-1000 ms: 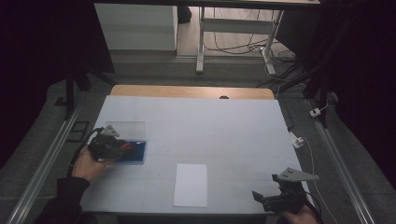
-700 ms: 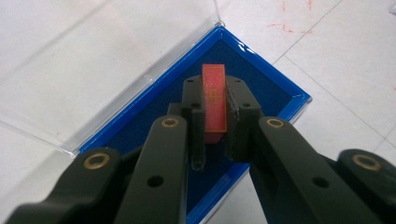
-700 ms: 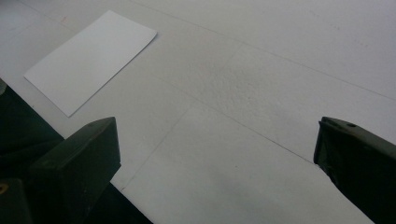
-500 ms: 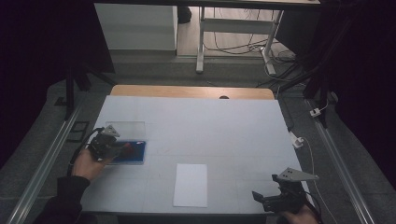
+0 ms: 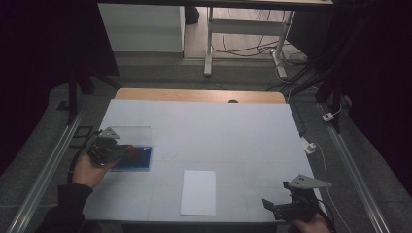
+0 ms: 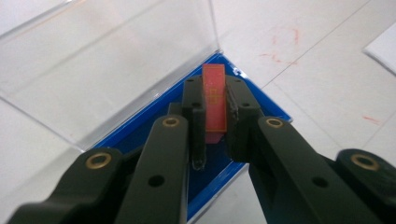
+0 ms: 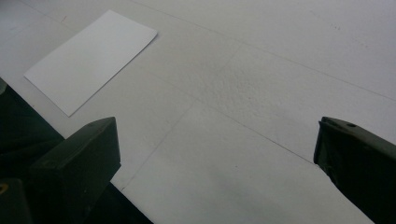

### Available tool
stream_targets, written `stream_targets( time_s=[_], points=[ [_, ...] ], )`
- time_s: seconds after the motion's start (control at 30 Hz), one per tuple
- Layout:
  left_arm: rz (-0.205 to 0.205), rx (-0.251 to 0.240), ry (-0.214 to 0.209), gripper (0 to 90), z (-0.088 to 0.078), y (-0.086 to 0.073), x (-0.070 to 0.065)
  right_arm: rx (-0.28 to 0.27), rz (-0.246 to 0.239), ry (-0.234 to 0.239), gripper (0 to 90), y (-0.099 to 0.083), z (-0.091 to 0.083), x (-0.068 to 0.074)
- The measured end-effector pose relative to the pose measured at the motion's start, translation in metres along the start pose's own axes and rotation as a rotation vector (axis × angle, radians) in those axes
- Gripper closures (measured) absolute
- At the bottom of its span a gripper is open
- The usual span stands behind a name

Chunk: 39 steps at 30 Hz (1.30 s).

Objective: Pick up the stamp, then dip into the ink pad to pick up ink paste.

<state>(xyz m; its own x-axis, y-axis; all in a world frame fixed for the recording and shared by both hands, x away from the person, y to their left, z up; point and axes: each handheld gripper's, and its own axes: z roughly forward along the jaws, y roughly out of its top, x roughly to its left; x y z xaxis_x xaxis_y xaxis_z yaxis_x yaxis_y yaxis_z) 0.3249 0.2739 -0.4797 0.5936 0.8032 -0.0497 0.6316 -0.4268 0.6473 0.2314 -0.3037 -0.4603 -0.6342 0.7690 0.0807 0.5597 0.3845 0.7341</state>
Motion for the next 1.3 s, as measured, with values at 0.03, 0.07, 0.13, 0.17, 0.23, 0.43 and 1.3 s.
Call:
stream_targets(
  time_s=[0.03, 0.07, 0.13, 0.17, 0.23, 0.43, 1.3],
  points=[
    [0.003, -0.004, 0.000, 80.1, -0.001, 0.001, -0.001, -0.001, -0.001, 0.001, 0.7, 0.000, 0.000, 0.000],
    [0.004, -0.004, 0.000, 80.1, -0.001, 0.001, -0.002, -0.001, -0.001, 0.001, 0.7, 0.000, 0.000, 0.000],
    [-0.011, -0.001, -0.009, 80.1, -0.003, 0.003, -0.005, -0.001, -0.001, 0.002, 0.7, 0.000, 0.000, 0.000],
    [-0.013, -0.004, -0.008, 80.1, -0.004, 0.004, -0.006, -0.001, -0.001, 0.002, 0.7, 0.000, 0.000, 0.000],
    [-0.015, -0.008, -0.007, 80.1, -0.006, 0.006, -0.008, -0.003, -0.001, 0.002, 0.7, 0.000, 0.000, 0.000],
    [-0.010, -0.020, -0.012, 80.1, -0.012, 0.007, -0.012, -0.002, -0.005, 0.003, 0.7, 0.000, 0.000, 0.000],
    [-0.047, 0.044, 0.037, 80.0, 0.005, 0.010, -0.012, 0.009, -0.019, -0.004, 0.7, 0.000, 0.001, 0.002]
  ],
)
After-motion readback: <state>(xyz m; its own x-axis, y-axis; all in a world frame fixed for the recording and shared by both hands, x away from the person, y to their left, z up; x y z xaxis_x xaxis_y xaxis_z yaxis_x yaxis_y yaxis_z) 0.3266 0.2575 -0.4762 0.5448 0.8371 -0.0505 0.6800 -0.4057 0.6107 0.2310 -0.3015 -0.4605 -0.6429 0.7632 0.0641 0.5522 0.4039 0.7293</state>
